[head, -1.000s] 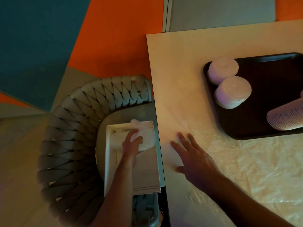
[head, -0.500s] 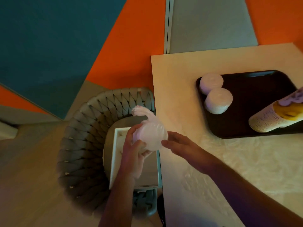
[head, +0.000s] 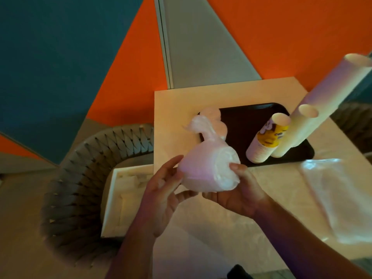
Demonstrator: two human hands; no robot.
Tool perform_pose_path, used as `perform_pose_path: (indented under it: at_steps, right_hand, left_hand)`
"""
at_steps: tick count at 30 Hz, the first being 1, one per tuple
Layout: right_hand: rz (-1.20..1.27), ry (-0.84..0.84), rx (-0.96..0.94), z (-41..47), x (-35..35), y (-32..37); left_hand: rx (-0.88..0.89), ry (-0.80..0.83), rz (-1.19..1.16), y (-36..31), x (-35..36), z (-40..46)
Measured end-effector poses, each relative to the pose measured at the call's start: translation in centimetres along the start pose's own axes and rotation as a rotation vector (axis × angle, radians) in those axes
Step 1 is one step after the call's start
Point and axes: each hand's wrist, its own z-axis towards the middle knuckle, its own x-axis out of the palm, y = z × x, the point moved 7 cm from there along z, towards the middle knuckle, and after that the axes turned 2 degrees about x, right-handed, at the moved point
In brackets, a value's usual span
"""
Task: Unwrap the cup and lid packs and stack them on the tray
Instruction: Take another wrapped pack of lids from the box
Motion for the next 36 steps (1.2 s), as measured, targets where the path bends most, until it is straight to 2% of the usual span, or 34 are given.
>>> perform_pose_path:
  at_steps: [5,8,12,14,19,22,24,28,30,34,36]
  right_hand:
    - [0.073,0.041,-0.058,-5.6,-0.8,3.9]
    - [0.168,0.055,-0.131,-8.0,-1.3,6.0]
    - [0.153,0.136,-0.229,-11.0,-1.9,8.5]
    - [0.148,0.088,-0.252,-12.0,-2.8,9.3]
    - [-0.074,-0.166,-0.286,-14.1,-4.9,9.9]
    - [-0.156,-0.174,-0.272,-15.0,-4.4,9.9]
    - [-0.124,-0.188,-0.292,-15.4,-4.7,10.1]
    - [-0.099,-0.114,-0.347,-15.8,-3.9,11.0]
    - [-0.054,-0.137,-0.346,-15.8,-4.1,11.4]
    - [0.056,-0.117,-0.339,-15.4,-4.0,12.0]
    - [0.095,-0.119,-0.339,-15.0,-4.2,12.1]
  left_hand:
    - [0.084,-0.029,0.135,1.3,6.5,-1.7]
    - [0.216,-0.061,0.222,1.6,8.9,-2.4]
    - [0.372,-0.019,0.62,2.7,12.6,-3.8]
    - [0.451,0.04,0.857,3.4,14.4,-4.4]
    - [0.613,-0.103,1.235,3.0,18.5,-6.6]
    - [0.812,-0.051,1.363,2.8,22.5,-7.8]
    - [0.902,-0.04,1.378,2.6,23.9,-8.0]
    - [0.91,0.09,1.409,3.7,24.3,-8.3]
    - [0.869,0.169,1.423,4.7,23.9,-8.2]
    - [0.803,0.214,1.467,5.7,21.8,-7.3]
    - [0.71,0.231,1.406,5.4,20.5,-6.7]
